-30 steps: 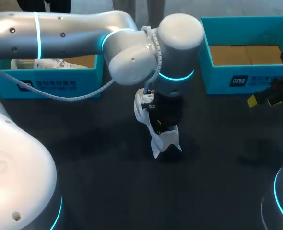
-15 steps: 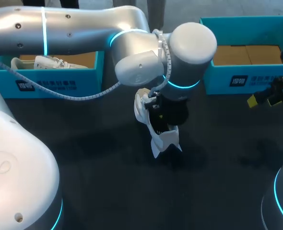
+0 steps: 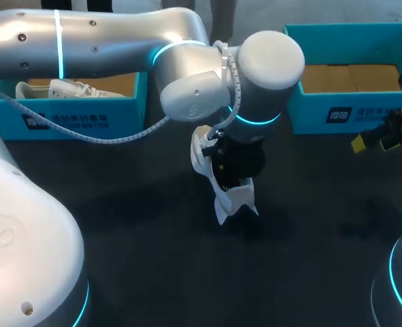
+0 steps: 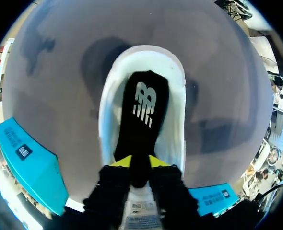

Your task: Take the shoe out of the shoebox, open the shoe tongue, remove and reinsert the insole, then place the shoe into the shoebox

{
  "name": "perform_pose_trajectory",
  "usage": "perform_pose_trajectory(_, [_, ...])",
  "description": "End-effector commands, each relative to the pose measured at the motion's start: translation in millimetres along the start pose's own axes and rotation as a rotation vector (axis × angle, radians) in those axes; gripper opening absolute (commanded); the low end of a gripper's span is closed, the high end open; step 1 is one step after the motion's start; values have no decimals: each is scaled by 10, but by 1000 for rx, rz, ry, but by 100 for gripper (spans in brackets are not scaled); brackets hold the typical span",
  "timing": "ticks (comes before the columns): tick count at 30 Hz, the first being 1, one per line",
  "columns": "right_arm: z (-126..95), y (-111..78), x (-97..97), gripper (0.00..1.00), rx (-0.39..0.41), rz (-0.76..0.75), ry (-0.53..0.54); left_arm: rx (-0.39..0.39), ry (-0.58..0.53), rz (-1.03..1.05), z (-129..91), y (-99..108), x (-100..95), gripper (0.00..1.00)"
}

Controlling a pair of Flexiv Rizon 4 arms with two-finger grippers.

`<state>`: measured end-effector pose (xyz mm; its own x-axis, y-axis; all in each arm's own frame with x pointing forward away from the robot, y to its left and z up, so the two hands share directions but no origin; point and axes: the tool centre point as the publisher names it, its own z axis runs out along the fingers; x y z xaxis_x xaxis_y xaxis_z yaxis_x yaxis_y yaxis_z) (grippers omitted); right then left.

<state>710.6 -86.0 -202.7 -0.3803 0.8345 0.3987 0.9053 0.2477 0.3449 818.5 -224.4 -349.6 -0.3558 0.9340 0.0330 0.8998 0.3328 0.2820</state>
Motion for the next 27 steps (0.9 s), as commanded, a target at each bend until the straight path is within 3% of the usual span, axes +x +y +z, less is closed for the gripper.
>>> perform_pose_trajectory(1, [8, 2, 1, 100, 1, 1, -1, 12, -5, 1, 18, 2, 8, 100])
perform_pose_trajectory(27, [8, 2, 1, 100, 1, 1, -1, 50, 6, -2, -66, -3, 168, 100])
